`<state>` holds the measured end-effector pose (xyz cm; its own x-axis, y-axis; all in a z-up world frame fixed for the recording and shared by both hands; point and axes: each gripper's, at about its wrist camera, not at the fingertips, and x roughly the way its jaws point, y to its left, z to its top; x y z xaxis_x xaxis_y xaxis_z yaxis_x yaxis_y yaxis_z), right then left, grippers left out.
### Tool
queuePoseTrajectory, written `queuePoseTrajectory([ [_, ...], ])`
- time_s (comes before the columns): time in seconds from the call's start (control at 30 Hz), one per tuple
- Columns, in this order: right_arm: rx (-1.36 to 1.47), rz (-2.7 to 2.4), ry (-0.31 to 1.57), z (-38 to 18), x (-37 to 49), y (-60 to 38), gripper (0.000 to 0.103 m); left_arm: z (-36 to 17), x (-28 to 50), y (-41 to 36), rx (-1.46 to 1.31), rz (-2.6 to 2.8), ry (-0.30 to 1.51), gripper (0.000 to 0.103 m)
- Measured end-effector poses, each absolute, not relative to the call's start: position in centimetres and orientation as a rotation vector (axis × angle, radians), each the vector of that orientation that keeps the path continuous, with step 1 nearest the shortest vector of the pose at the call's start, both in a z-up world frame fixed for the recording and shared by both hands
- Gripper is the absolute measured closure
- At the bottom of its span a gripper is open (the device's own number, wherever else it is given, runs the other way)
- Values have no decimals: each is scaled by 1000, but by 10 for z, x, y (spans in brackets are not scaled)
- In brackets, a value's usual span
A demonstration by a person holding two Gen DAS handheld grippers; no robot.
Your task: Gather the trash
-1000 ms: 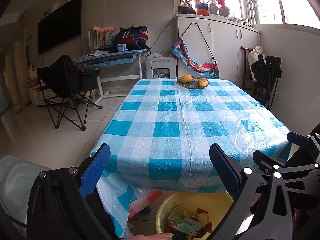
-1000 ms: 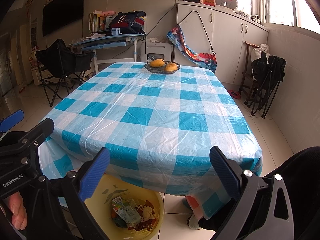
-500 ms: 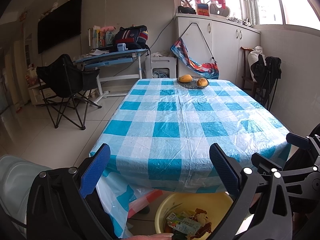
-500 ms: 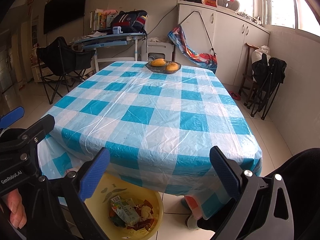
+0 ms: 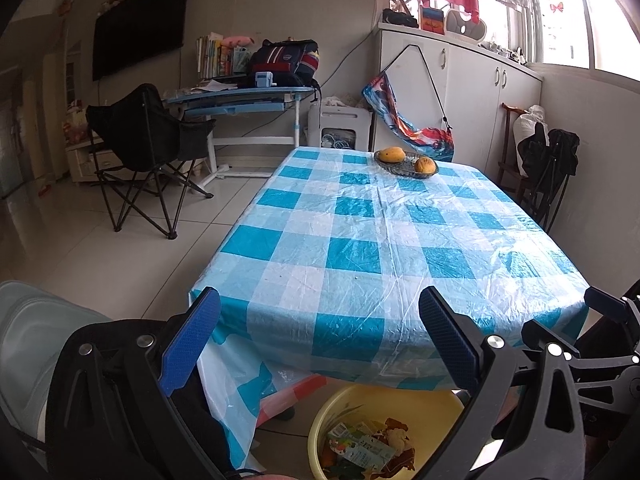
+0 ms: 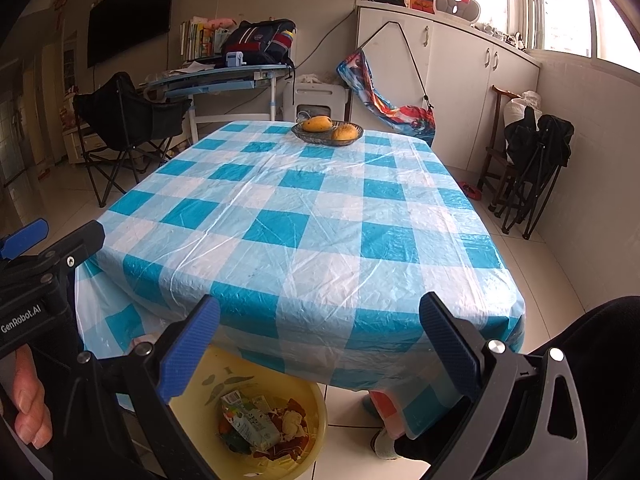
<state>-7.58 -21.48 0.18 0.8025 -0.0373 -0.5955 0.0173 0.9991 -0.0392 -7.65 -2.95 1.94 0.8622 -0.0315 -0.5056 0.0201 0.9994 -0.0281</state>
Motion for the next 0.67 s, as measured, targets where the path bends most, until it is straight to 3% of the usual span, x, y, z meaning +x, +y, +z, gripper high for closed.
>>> queuePoseTrajectory([
  [0.3,-33,-28,638,1,-76,-215,7,19,-78,-40,56,-51,522,7],
  [0.67,-33,-28,639,0,-75,-214,7,9,-62,-29,-15,-87,649,7],
])
